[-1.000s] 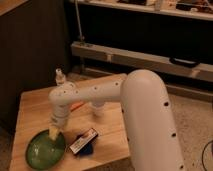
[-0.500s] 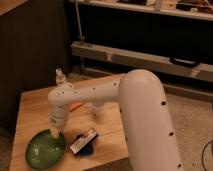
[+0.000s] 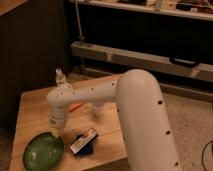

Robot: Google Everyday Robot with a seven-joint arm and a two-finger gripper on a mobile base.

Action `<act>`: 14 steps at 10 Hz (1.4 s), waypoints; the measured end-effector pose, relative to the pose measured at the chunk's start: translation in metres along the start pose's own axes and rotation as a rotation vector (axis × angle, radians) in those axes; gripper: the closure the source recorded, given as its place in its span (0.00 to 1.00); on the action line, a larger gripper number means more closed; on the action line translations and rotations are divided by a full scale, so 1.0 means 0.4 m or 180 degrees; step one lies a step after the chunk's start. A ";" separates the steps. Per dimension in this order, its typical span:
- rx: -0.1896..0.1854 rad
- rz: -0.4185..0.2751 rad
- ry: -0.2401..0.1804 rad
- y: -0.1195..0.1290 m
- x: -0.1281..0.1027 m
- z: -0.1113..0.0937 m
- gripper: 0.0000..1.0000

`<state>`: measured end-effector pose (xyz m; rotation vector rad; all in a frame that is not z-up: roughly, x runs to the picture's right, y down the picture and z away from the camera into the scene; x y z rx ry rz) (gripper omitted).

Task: Pick up the ceramic bowl

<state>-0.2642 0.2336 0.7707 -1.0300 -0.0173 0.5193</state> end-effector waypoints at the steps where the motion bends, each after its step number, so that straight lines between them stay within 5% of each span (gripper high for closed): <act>1: 0.0006 -0.0016 0.0031 0.003 0.000 0.005 0.66; 11: 0.0061 -0.0222 0.0241 0.053 -0.021 0.041 0.66; 14: -0.0011 -0.0330 0.0330 0.068 -0.025 0.055 0.86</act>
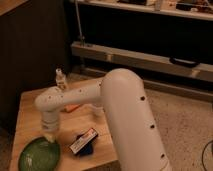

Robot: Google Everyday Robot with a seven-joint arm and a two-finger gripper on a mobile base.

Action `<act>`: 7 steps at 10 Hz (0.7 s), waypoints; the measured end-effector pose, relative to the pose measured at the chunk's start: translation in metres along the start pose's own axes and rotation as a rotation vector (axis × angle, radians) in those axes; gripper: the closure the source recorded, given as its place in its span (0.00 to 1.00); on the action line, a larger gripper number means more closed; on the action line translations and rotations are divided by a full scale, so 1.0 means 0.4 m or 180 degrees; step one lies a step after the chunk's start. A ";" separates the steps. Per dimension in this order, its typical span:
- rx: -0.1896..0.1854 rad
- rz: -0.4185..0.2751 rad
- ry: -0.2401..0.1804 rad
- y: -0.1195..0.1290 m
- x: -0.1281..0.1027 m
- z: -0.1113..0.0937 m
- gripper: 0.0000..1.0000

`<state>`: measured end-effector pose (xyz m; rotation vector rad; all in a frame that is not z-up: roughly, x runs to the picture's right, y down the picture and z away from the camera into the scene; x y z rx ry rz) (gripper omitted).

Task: Pick up the ceramic bowl

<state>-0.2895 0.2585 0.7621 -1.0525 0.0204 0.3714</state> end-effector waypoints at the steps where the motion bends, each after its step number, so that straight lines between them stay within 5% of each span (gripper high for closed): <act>1: -0.0070 -0.0040 -0.0003 0.004 -0.001 -0.005 0.95; 4: -0.0396 -0.0119 -0.0128 0.006 0.015 -0.081 1.00; 7: -0.0682 -0.0103 -0.0346 -0.079 0.074 -0.224 1.00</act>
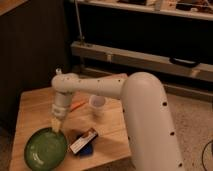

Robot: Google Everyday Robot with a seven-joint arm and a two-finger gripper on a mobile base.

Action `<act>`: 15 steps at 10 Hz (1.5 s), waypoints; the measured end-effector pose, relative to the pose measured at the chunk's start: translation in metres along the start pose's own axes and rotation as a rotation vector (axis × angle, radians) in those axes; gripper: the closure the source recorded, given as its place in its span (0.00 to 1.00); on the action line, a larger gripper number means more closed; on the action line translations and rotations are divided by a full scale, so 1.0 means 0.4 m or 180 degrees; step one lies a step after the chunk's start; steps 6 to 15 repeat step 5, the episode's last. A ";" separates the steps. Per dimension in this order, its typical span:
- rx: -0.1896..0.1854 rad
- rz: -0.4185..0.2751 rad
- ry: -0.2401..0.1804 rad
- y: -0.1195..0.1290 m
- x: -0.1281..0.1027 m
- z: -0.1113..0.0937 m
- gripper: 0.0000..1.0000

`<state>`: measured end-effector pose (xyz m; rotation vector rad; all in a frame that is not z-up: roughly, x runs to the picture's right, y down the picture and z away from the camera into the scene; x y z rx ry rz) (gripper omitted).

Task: Pick up the ceramic bowl

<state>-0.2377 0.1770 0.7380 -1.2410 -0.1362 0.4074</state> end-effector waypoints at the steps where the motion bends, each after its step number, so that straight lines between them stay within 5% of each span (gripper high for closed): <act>1: -0.0057 0.0010 -0.0042 -0.032 0.019 -0.059 1.00; 5: -0.0206 0.0022 -0.0228 -0.101 0.080 -0.313 1.00; 15: -0.0206 0.0022 -0.0228 -0.101 0.080 -0.313 1.00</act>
